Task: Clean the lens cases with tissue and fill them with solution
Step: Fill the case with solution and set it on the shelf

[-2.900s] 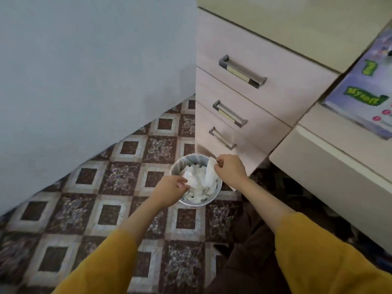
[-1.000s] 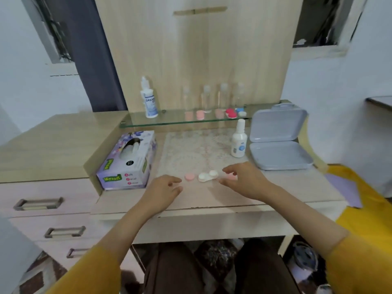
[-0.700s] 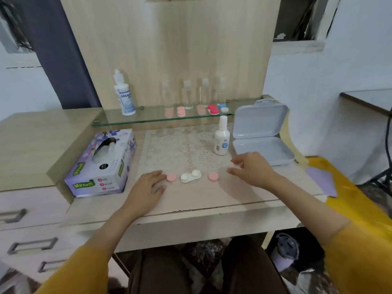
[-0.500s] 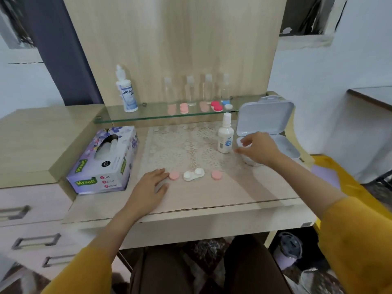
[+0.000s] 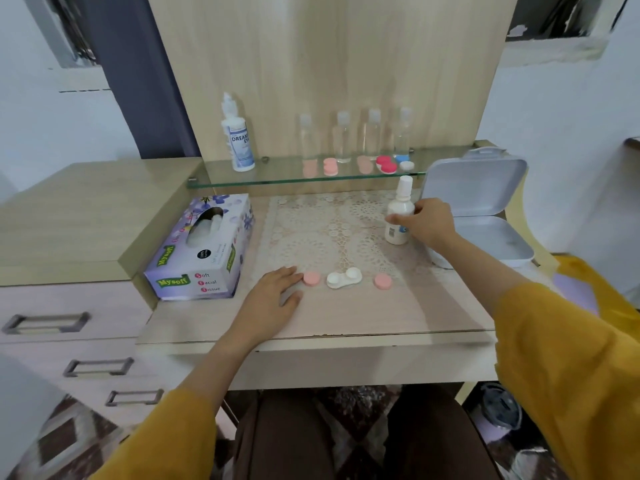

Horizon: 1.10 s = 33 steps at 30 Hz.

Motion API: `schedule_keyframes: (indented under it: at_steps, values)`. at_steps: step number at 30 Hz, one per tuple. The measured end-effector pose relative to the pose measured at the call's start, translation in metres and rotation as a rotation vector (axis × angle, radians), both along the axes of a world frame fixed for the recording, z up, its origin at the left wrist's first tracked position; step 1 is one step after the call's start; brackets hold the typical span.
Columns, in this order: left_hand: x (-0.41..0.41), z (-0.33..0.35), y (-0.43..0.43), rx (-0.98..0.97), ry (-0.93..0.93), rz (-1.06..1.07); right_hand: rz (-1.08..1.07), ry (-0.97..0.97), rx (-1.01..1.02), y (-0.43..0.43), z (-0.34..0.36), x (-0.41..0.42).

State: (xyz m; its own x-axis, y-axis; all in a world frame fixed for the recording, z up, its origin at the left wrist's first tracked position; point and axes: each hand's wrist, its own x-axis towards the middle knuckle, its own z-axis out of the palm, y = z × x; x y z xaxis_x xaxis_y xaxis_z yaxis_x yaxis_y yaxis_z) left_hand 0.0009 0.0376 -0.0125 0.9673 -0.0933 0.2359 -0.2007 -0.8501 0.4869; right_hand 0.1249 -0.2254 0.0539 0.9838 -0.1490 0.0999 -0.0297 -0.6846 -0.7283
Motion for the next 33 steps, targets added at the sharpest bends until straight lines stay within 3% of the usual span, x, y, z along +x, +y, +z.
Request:
schedule_keyframes:
  at_steps: [6, 21, 27, 33]
  values:
    - [0.000, -0.001, 0.001, -0.001, 0.001, 0.005, -0.036, -0.078, 0.048, 0.008, -0.009, -0.007]
    - [0.001, 0.000, 0.000, -0.042, 0.000, 0.013, 0.154, -0.184, 0.086, 0.004, -0.022, -0.060]
    - [0.013, 0.025, -0.008, -0.239, -0.020, 0.074, 0.163, -0.192, 0.145, 0.006, -0.026, -0.066]
    - [0.041, 0.095, -0.071, -0.255, -0.192, -0.243, 0.183, -0.178, 0.329, 0.004, -0.036, -0.069]
